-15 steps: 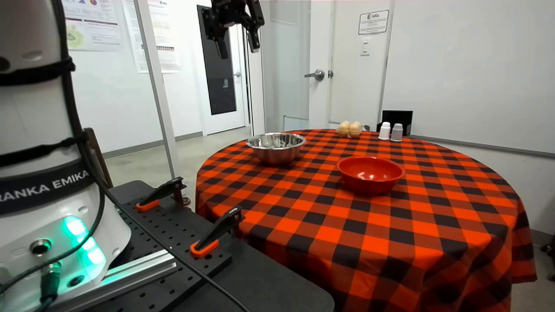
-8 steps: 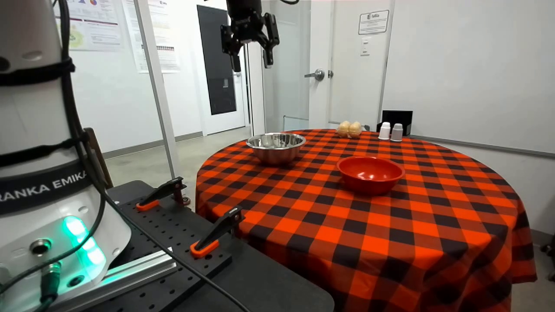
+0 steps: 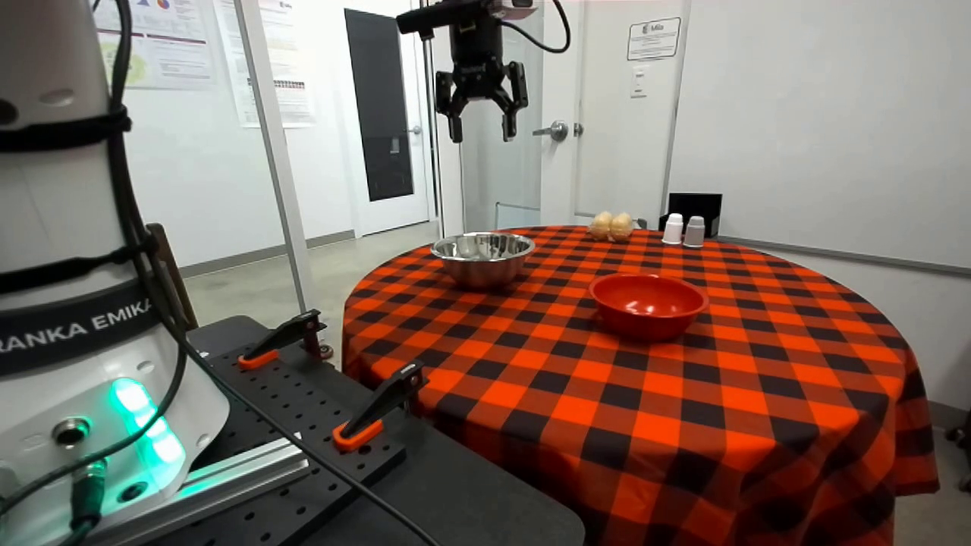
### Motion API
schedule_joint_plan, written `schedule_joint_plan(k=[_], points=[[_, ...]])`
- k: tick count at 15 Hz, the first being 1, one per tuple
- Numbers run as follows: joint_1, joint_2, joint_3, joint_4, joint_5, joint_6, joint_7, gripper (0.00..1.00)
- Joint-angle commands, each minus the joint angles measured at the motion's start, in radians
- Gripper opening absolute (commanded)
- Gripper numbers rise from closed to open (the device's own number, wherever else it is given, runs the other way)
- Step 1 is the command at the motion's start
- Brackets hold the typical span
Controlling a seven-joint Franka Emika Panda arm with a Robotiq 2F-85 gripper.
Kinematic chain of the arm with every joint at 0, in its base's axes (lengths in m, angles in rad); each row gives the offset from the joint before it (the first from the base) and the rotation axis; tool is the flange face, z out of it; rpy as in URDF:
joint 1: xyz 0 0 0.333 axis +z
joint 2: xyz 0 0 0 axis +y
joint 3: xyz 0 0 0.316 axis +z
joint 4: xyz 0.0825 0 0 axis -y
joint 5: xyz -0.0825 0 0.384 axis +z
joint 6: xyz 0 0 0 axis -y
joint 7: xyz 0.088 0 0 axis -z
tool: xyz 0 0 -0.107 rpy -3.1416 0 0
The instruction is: Pick up the bowl and pour it's contents into the red bowl
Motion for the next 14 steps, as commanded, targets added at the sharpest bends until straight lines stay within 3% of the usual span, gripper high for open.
schedule_joint_plan(k=[1, 8, 14], points=[[0.006, 0.146, -0.010, 0.121, 0.049, 0.051, -0.120, 1.00], [-0.016, 0.371, 0.025, 0.325, 0.021, 0.040, -0.414, 1.00], [-0.083, 0.575, 0.082, 0.523, 0.038, -0.016, -0.700, 1.00]])
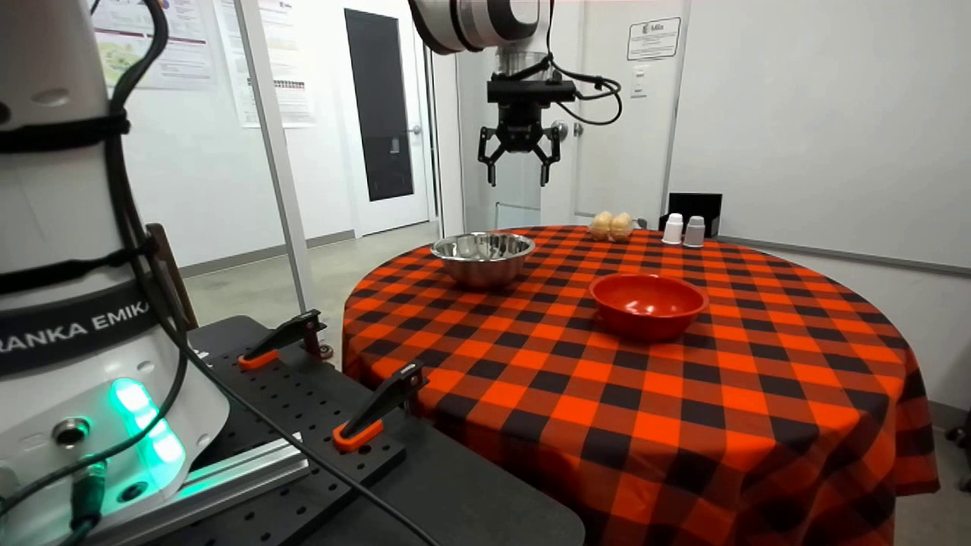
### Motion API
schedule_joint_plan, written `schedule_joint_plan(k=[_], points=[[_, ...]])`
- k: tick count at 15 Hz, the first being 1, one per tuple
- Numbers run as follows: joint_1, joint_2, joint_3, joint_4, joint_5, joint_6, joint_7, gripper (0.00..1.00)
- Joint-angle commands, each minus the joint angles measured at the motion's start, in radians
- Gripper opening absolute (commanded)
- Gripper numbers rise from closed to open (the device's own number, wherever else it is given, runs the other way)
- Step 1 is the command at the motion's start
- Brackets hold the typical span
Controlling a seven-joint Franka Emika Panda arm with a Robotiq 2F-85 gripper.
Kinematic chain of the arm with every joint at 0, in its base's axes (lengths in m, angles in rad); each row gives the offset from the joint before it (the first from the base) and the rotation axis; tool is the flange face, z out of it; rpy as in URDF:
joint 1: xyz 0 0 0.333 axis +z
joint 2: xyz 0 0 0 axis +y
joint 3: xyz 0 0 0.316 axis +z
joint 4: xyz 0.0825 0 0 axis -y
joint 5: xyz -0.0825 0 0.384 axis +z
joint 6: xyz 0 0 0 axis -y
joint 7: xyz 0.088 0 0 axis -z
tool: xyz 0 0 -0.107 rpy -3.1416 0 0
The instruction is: Pick up the bowl and pour it's contents into the red bowl
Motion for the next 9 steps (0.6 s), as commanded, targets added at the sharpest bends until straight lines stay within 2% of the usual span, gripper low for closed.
schedule_joint_plan(k=[1, 5, 9], points=[[-0.050, 0.139, 0.044, 0.158, -0.002, -0.083, -0.195, 1.00], [-0.077, 0.259, 0.064, 0.271, -0.005, -0.191, -0.381, 1.00], [-0.065, 0.370, 0.053, 0.385, -0.016, -0.257, -0.436, 1.00]])
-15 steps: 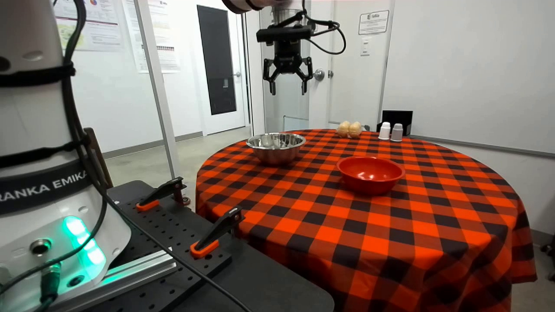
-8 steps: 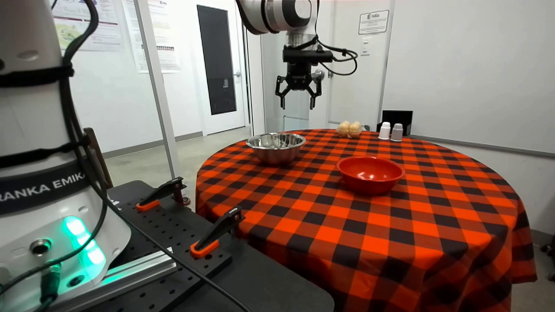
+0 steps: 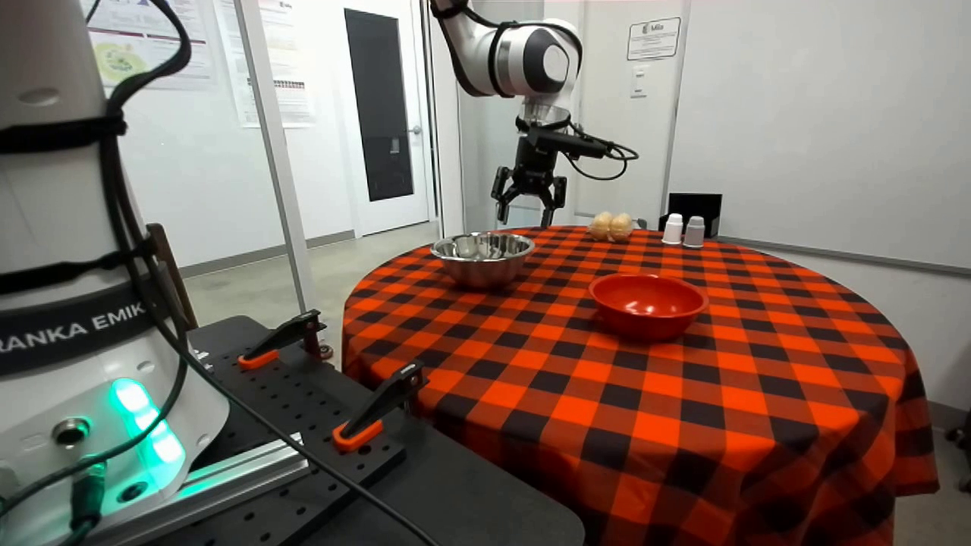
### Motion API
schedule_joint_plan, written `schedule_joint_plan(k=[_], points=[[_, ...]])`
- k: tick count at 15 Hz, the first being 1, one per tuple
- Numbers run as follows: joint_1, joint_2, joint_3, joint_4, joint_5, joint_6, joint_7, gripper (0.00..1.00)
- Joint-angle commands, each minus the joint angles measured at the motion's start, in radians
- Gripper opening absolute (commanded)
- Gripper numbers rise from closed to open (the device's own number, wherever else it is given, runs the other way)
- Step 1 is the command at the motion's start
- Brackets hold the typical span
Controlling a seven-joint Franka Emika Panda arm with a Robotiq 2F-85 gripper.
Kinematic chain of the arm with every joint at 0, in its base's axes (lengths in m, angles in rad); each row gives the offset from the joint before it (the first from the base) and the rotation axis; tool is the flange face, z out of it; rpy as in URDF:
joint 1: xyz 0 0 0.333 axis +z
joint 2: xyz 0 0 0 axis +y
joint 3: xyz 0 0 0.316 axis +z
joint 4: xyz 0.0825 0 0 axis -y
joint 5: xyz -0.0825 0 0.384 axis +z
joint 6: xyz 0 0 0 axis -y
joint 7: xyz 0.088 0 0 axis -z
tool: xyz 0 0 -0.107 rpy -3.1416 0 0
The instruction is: Pick up the bowl and pour it's contents into the red bowl
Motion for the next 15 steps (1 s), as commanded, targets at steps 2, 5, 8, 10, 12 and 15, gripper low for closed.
schedule_joint_plan(k=[2, 5, 8, 10, 12, 15], points=[[0.003, 0.147, 0.007, 0.185, -0.008, -0.096, -0.056, 1.00], [0.011, 0.217, 0.011, 0.260, -0.002, -0.136, -0.042, 1.00], [0.021, 0.277, 0.014, 0.322, -0.004, -0.173, -0.032, 1.00], [0.029, 0.307, 0.013, 0.355, -0.008, -0.185, -0.026, 1.00], [0.036, 0.327, 0.013, 0.380, -0.011, -0.190, -0.025, 0.73], [0.045, 0.349, 0.011, 0.411, -0.010, -0.195, -0.013, 0.51]])
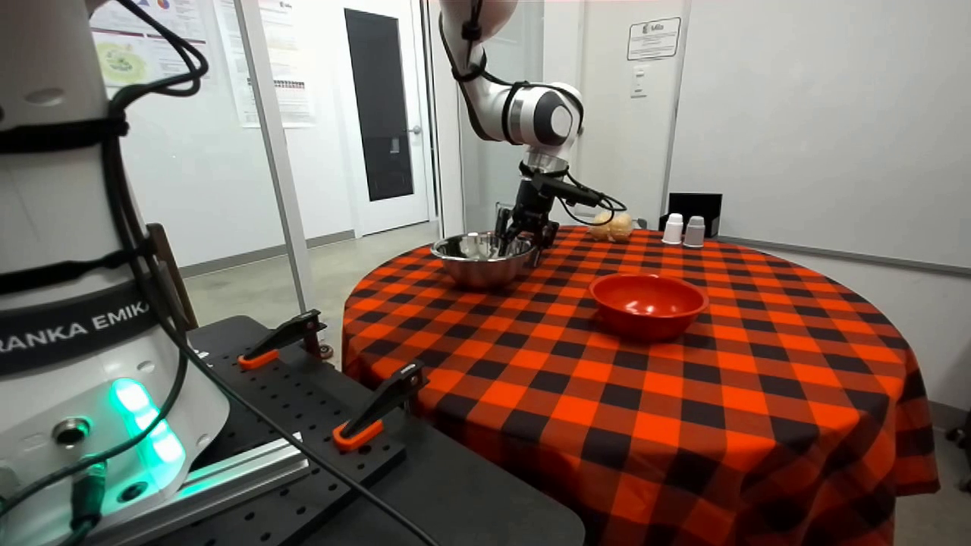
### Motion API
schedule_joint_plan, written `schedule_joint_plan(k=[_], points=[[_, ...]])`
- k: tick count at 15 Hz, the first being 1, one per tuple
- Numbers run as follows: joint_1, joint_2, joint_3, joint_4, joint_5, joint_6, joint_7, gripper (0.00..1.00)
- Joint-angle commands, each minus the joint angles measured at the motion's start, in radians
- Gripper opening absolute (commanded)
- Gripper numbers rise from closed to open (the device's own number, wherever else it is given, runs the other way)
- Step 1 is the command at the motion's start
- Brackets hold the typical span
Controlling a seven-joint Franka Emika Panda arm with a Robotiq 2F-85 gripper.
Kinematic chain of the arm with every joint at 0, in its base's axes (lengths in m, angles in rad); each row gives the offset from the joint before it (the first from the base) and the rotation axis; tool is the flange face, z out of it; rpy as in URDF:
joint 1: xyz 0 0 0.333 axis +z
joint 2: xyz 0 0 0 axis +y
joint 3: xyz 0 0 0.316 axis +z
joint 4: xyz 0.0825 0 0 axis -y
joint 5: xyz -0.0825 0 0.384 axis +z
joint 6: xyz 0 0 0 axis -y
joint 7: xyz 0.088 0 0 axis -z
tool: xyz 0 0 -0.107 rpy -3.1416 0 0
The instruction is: Pick up the bowl and pour it's contents into the red bowl
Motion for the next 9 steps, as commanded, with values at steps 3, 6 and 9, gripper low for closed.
schedule_joint_plan(k=[3, 6, 9], points=[[0.012, 0.055, -0.001, 0.099, -0.004, -0.050, 0.034, 0.28], [0.006, 0.056, 0.001, 0.101, 0.013, -0.056, 0.069, 0.06], [-0.003, 0.052, 0.002, 0.098, 0.036, -0.065, 0.126, 0.00]])
